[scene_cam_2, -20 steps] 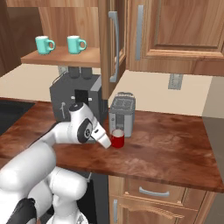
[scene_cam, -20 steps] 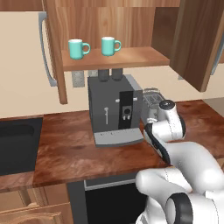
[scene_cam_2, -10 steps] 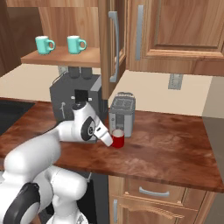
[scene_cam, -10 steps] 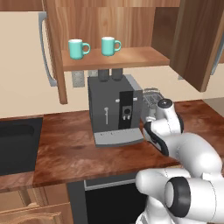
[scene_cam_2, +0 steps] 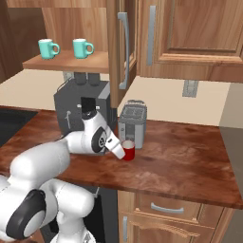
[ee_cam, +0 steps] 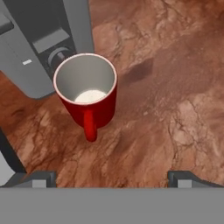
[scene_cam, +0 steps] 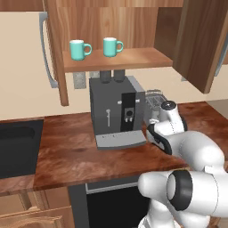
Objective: Pick the mug on the counter and place it in the cabinet with the handle facing the right, like the mugs already inside.
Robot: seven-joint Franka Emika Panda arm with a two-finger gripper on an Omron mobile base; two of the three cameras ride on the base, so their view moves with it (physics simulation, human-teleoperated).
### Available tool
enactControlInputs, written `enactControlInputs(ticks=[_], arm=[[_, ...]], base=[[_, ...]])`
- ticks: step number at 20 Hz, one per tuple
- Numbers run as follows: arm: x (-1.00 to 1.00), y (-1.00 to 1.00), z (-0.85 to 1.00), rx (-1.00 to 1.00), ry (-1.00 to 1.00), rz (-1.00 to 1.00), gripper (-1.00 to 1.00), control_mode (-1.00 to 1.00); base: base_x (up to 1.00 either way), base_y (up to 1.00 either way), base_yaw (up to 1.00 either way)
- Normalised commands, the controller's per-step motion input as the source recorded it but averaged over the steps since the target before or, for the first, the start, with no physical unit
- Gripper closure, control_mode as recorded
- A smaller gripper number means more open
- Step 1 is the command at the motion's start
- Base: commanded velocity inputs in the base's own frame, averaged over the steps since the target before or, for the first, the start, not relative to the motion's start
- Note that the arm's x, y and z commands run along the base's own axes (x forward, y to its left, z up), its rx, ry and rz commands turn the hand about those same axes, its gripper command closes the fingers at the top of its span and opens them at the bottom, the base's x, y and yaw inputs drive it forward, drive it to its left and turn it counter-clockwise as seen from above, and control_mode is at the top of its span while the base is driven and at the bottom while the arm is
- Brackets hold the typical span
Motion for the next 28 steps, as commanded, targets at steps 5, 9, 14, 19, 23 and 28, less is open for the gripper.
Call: enactControlInputs(ticks=[5, 9, 14, 19, 23, 28], arm=[[0.02, -0.07, -0.09, 0.00, 0.00, 0.00, -1.00, -1.00], [0.04, -0.04, -0.10, 0.00, 0.00, 0.00, -1.00, -1.00], [0.06, -0.01, -0.10, 0.00, 0.00, 0.00, -1.00, -1.00], [0.06, 0.00, -0.11, -0.01, 0.00, 0.00, -1.00, -1.00], [0.08, 0.00, -0.11, -0.01, 0.00, 0.00, -1.00, -1.00], [0.09, -0.01, -0.11, 0.00, 0.00, 0.00, -1.00, -1.00]], base=[[0.00, 0.00, 0.00], [0.00, 0.00, 0.00], [0.00, 0.00, 0.00], [0.00, 0.00, 0.00], [0.00, 0.00, 0.00], [0.00, 0.00, 0.00]])
